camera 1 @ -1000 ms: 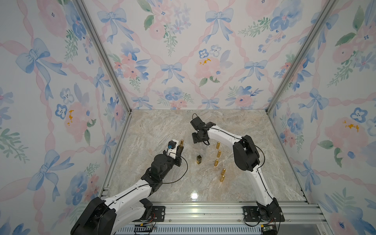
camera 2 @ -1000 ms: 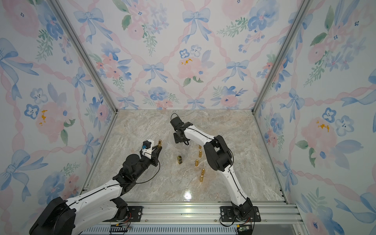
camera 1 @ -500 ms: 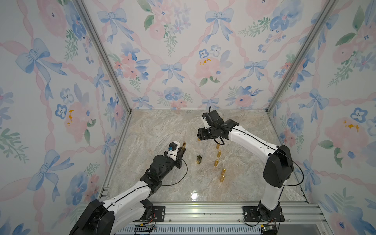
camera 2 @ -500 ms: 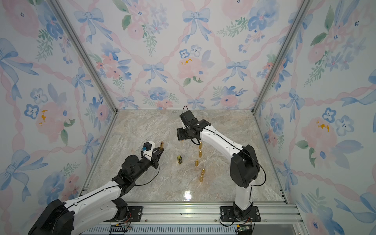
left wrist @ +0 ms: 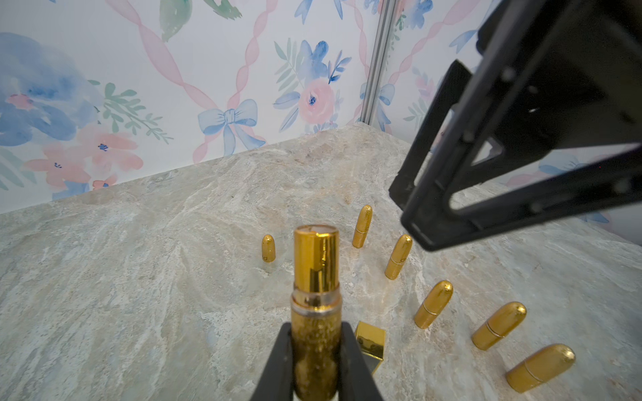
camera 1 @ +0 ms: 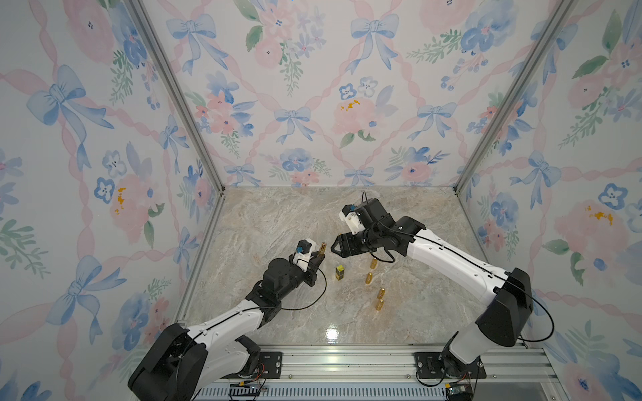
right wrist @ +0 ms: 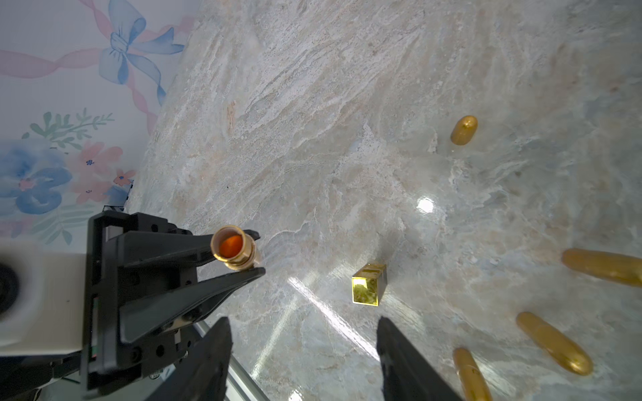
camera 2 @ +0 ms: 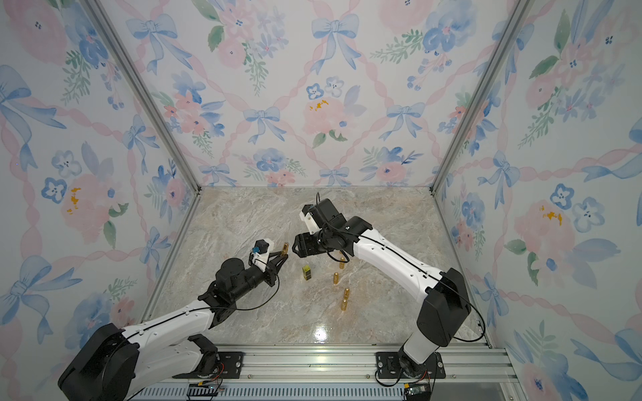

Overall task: Open the lipstick cap
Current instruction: Place the lipstick at the center of the board.

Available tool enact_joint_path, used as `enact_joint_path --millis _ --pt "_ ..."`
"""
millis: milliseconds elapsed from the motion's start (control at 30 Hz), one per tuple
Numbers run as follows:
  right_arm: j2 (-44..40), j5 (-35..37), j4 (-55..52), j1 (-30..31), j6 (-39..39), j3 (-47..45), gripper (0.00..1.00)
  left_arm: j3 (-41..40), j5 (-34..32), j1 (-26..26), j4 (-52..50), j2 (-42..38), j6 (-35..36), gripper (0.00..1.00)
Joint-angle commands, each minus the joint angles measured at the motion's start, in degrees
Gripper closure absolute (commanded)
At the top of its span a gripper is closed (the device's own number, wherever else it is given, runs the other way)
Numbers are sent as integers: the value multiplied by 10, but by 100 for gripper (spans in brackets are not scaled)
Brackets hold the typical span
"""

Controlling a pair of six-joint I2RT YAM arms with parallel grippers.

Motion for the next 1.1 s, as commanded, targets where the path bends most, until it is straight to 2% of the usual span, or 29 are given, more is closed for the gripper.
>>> enact_joint_path --millis 0,433,1067 --pt "-2 -33 37 5 34 -14 34 16 18 -6 15 7 8 100" --pt "59 -41 59 22 51 14 45 25 17 -22 15 14 11 100" --pt "79 -48 56 29 36 23 76 26 1 -28 15 16 15 100"
